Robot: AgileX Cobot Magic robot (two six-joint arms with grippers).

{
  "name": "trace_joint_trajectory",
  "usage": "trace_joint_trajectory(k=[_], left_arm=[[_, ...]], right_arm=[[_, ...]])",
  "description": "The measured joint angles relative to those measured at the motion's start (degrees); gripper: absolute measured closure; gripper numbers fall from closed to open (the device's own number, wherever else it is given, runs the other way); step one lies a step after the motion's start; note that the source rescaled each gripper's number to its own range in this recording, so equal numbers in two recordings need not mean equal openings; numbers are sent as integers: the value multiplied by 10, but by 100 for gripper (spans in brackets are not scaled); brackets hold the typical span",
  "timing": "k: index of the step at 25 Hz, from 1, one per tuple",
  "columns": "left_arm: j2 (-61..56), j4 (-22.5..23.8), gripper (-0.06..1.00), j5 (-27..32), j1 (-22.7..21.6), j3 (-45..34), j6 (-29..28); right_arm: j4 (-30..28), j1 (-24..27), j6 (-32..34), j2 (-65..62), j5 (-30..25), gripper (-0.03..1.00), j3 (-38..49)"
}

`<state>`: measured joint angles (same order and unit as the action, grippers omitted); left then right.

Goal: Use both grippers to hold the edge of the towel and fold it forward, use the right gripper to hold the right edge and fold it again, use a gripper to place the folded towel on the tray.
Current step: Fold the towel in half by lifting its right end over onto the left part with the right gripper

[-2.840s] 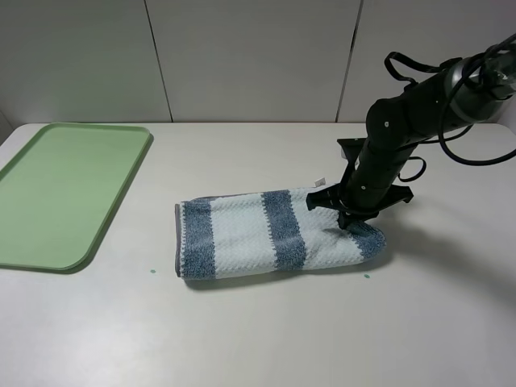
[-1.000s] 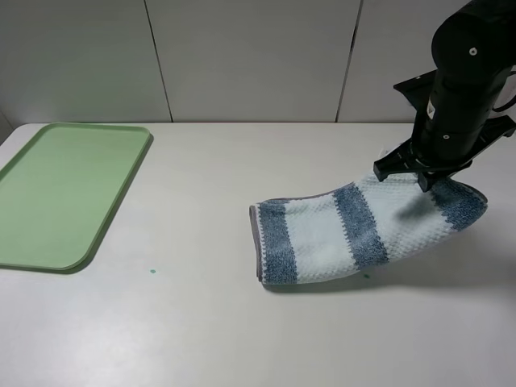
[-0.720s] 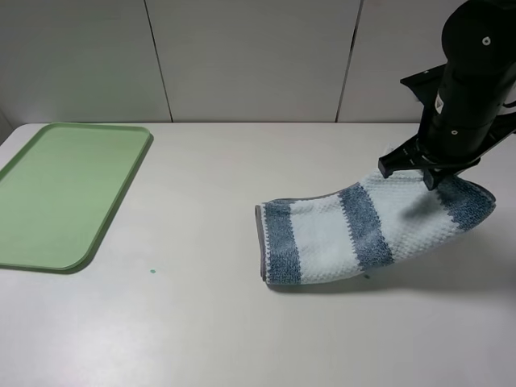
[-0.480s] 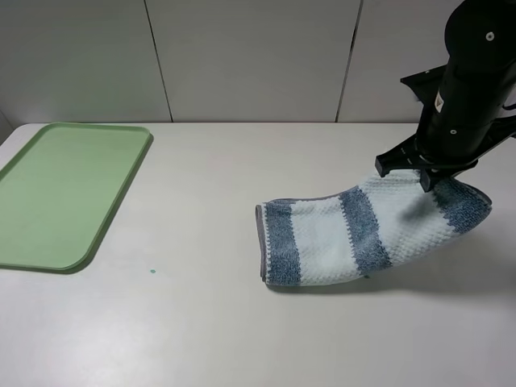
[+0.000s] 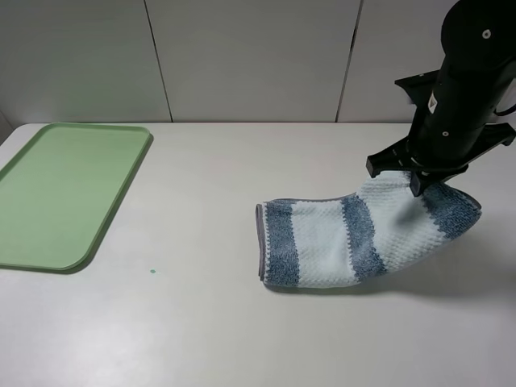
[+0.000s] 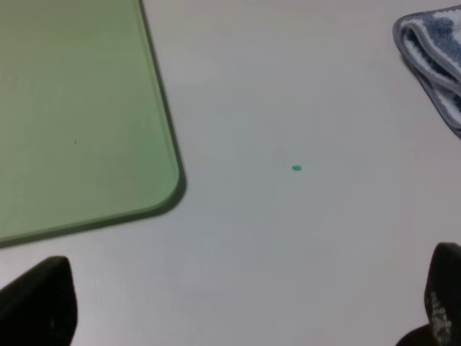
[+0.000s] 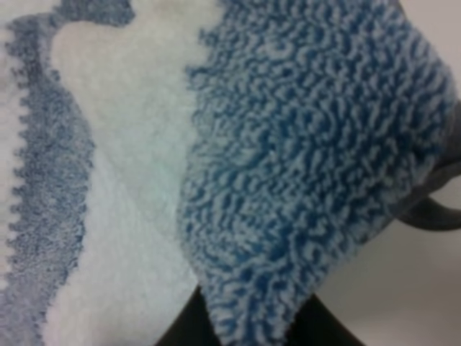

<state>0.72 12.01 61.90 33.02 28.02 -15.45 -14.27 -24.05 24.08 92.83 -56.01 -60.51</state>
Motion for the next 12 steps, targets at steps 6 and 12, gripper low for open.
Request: trace_joint_trajectory(k=[6, 12], left_arm=[[0, 0, -2, 0, 0, 0, 0], [0, 0, -2, 0, 0, 0, 0]], right_arm=[[0, -34, 24, 0, 2, 94, 0], [5, -45, 40, 0, 9, 94, 0]])
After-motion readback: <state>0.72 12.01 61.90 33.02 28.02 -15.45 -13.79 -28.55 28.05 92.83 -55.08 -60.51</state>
